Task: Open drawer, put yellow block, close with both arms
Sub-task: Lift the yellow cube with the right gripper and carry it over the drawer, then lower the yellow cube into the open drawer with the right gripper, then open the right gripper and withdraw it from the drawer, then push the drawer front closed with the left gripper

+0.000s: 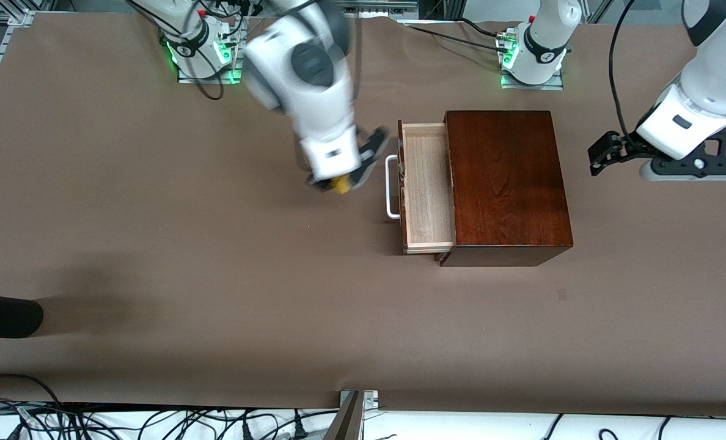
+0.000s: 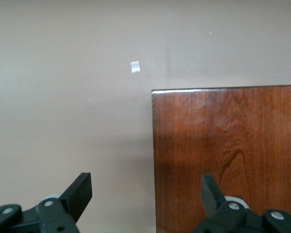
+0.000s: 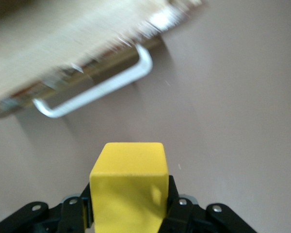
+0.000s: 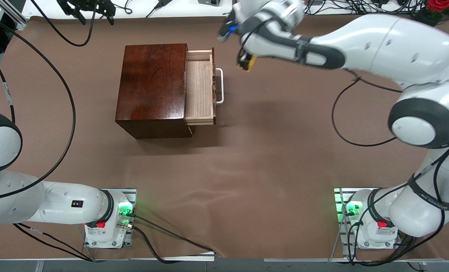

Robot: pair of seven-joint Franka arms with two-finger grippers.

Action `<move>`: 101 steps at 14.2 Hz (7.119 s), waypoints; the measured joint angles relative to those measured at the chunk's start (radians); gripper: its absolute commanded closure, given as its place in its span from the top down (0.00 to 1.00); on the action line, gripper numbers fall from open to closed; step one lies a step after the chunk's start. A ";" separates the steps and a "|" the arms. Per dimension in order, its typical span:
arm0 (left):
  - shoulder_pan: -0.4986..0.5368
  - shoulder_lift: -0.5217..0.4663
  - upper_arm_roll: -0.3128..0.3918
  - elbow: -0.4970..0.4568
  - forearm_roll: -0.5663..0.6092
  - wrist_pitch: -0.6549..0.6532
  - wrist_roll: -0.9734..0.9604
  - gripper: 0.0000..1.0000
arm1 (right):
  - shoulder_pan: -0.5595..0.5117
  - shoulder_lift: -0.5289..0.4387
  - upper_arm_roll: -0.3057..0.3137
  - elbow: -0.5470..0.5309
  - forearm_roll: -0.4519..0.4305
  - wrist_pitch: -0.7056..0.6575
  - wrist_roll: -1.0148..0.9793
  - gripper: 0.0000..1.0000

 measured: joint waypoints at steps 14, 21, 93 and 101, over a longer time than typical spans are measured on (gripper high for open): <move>0.019 0.010 -0.006 0.002 0.000 -0.003 0.000 1.00 | 0.294 0.235 -0.012 0.230 -0.168 0.056 -0.173 0.00; 0.019 0.010 -0.010 0.003 0.000 -0.003 0.000 1.00 | 0.294 0.290 -0.036 0.232 -0.169 0.069 -0.207 0.00; -0.478 0.657 -0.041 0.265 -0.137 -0.025 1.098 1.00 | -0.438 -0.495 -0.446 -0.263 0.201 -0.191 0.032 1.00; -0.437 0.623 -0.044 0.275 -0.135 -0.028 1.107 1.00 | -0.436 -0.494 -0.443 -0.263 0.202 -0.234 0.032 1.00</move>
